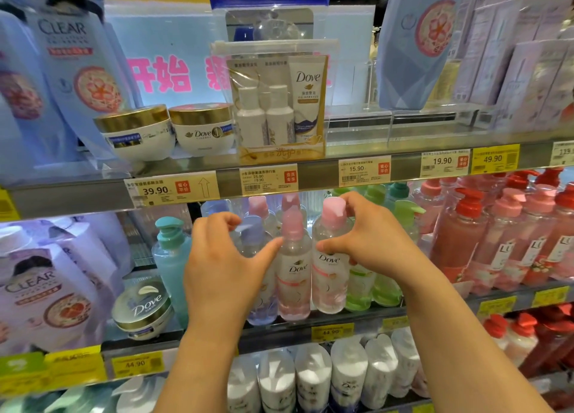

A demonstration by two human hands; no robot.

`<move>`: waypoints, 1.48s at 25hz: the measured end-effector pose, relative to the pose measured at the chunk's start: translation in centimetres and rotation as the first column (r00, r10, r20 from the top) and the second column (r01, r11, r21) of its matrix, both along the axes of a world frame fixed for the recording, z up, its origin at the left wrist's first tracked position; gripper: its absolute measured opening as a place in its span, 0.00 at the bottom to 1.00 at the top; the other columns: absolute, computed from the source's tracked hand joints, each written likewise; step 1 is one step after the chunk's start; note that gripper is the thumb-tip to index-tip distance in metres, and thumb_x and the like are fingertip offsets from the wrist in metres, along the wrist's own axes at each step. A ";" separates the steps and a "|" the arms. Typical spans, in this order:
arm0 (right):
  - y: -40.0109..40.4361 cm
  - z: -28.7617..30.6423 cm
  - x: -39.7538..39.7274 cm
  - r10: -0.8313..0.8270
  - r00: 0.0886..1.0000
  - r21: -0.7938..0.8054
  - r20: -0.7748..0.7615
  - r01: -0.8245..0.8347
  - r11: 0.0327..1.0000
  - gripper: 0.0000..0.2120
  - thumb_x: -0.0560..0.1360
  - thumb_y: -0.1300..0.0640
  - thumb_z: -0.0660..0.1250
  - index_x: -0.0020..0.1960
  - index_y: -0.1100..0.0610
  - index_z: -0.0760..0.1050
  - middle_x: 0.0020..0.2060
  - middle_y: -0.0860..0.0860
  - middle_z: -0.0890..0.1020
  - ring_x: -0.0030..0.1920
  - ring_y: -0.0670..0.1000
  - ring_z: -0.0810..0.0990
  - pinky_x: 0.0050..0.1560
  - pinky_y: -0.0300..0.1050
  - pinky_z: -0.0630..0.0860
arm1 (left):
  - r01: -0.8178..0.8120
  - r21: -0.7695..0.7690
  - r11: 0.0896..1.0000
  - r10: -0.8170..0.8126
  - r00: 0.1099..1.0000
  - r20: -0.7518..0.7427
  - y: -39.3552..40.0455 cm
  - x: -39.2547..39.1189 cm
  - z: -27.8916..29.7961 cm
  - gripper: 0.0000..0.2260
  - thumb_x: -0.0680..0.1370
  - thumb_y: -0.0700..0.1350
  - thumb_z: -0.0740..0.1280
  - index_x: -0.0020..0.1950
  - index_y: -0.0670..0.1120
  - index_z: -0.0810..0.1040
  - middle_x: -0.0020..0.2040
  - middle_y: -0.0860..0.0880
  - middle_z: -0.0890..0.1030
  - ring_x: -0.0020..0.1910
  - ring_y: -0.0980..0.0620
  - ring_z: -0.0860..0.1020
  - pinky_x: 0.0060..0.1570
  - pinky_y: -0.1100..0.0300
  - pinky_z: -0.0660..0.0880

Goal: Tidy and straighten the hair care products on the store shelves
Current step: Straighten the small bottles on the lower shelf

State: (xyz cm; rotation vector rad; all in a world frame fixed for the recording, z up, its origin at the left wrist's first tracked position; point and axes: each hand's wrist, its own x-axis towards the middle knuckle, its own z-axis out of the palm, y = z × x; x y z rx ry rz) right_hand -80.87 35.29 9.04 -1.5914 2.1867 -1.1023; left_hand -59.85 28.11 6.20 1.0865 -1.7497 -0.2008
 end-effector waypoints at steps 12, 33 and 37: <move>-1.1 -1.1 0.1 -0.034 0.999 0.036 -0.013 0.034 0.999 0.23 0.68 0.52 0.80 0.51 0.51 0.67 0.43 0.48 0.81 0.27 0.45 0.84 0.30 0.44 0.81 | 0.019 0.142 0.990 -0.071 0.924 0.374 -1.9 -0.6 -0.2 0.33 0.72 0.59 0.72 0.72 0.49 0.65 0.68 0.51 0.73 0.61 0.48 0.75 0.50 0.54 0.74; 0.6 -0.4 4.6 -0.277 0.931 -0.198 -0.238 0.233 0.952 0.21 0.75 0.53 0.69 0.68 0.51 0.74 0.62 0.52 0.81 0.58 0.58 0.80 0.49 0.49 0.74 | 0.043 -0.062 0.997 -0.052 0.987 -0.150 2.4 3.6 3.5 0.22 0.68 0.54 0.78 0.59 0.50 0.81 0.47 0.56 0.82 0.41 0.59 0.77 0.44 0.70 0.74; 0.4 -0.8 7.2 -0.138 0.986 -0.316 -0.092 0.103 0.943 0.13 0.75 0.50 0.72 0.59 0.49 0.80 0.53 0.47 0.84 0.54 0.50 0.81 0.50 0.45 0.75 | 0.048 0.045 0.998 -0.039 0.983 -0.180 2.3 5.9 3.1 0.25 0.67 0.55 0.78 0.63 0.53 0.79 0.50 0.58 0.82 0.41 0.59 0.78 0.44 0.71 0.74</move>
